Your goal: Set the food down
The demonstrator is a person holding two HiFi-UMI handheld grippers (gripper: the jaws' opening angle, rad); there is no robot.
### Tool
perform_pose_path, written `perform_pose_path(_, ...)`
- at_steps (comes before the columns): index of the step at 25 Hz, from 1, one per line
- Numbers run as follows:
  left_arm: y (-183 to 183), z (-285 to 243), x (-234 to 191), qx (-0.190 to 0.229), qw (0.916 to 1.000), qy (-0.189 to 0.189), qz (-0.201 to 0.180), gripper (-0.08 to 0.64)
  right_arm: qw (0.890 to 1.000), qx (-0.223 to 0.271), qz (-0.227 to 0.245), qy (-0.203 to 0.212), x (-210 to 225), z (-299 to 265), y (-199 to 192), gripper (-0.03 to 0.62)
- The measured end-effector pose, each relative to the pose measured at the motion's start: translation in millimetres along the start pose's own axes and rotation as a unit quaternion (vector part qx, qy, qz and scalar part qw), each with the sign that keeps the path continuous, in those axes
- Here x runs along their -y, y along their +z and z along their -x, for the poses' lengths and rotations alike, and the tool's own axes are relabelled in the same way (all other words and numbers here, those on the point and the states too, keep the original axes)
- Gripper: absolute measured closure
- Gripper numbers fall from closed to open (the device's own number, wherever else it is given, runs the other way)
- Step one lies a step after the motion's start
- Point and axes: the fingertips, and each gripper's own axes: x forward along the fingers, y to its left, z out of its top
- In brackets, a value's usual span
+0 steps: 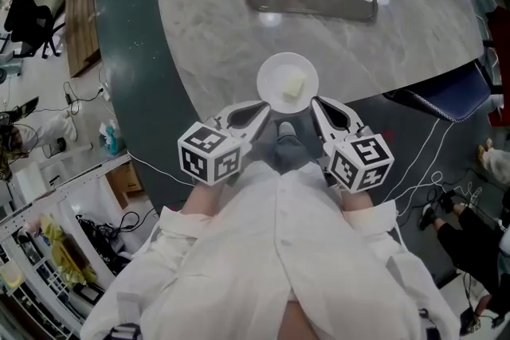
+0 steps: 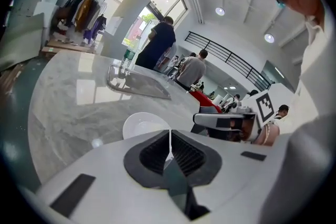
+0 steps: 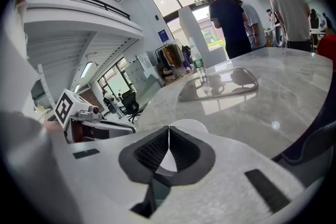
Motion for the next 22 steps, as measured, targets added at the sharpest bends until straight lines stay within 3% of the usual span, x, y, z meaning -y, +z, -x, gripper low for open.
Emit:
perform_pose_path(3, -5.8, -4.4, -16.0, -0.017, 0.9997, 0.015, -0.005, 0.538, 1.0, -0.01, -0.011, -0.005, 9.1, -5.6, -11.2, 0.589)
perform_pose_path(16, -40.7, -20.0, -35.1, -0.061, 0.9968, 0.015, 0.05, 0.538, 0.998, -0.051, -0.04, -0.019, 10.4, -18.7, -48.7, 0.589)
perform_pose_path(22, -46.9, -24.2, -56.3, -0.073, 0.9949, 0.038, 0.059, 0.538, 0.996, -0.063, -0.052, -0.031, 18.3, -26.3, -58.7, 0.589)
